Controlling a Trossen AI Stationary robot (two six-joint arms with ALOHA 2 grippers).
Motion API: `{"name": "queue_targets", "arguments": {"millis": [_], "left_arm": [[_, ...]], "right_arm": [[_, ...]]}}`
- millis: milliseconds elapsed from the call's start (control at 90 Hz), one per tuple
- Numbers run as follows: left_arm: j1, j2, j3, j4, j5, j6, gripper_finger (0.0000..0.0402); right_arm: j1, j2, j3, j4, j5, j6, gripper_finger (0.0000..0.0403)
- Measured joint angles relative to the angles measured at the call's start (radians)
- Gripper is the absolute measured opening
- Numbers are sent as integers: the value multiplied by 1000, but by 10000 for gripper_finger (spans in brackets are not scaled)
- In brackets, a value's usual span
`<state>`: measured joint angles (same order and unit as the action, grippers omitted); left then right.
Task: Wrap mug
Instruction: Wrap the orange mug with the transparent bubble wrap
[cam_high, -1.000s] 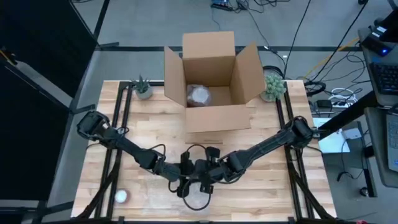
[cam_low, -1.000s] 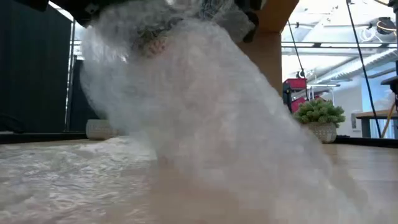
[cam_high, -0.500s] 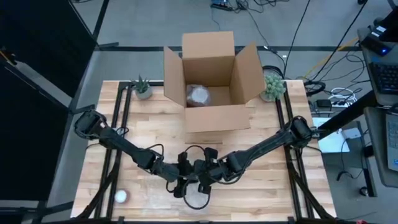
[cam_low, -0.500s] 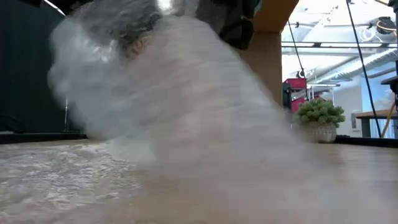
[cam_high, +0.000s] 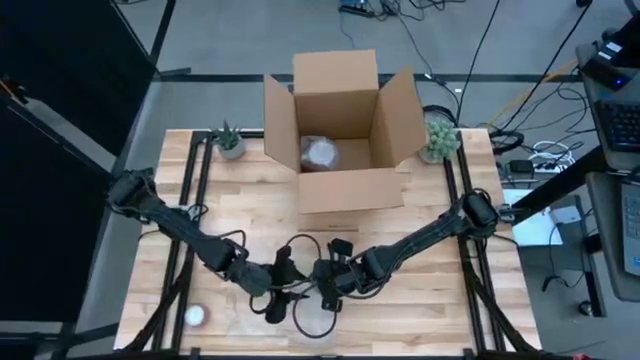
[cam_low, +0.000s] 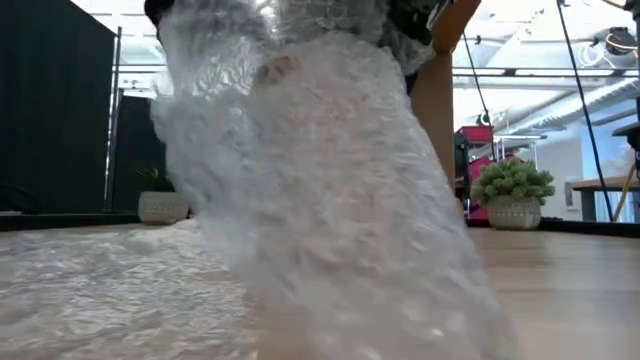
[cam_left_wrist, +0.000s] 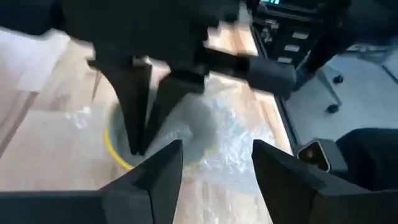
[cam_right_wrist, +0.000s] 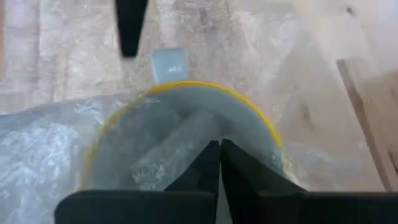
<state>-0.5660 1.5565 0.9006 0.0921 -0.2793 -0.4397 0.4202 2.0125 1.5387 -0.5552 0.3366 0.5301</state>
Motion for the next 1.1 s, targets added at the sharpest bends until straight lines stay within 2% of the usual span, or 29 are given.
{"name": "queue_targets", "arguments": {"millis": [356, 500, 756, 944, 1100], "left_arm": [[-79, 54, 1, -28, 16, -18, 180], [-108, 47, 1, -250, -2, -156, 180], [-137, -46, 1, -649, -2, -356, 180], [-152, -66, 1, -834, 101, -459, 180], [-187, -66, -24, -889, 119, -543, 180]], "right_arm": [[0, -2, 1, 2, 5, -2, 0], [0, -3, 1, 2, 5, -4, 0], [0, -4, 2, 3, 3, -14, 0], [0, -4, 3, 2, 2, -14, 0], [0, -4, 3, 2, 2, -16, 0]]}}
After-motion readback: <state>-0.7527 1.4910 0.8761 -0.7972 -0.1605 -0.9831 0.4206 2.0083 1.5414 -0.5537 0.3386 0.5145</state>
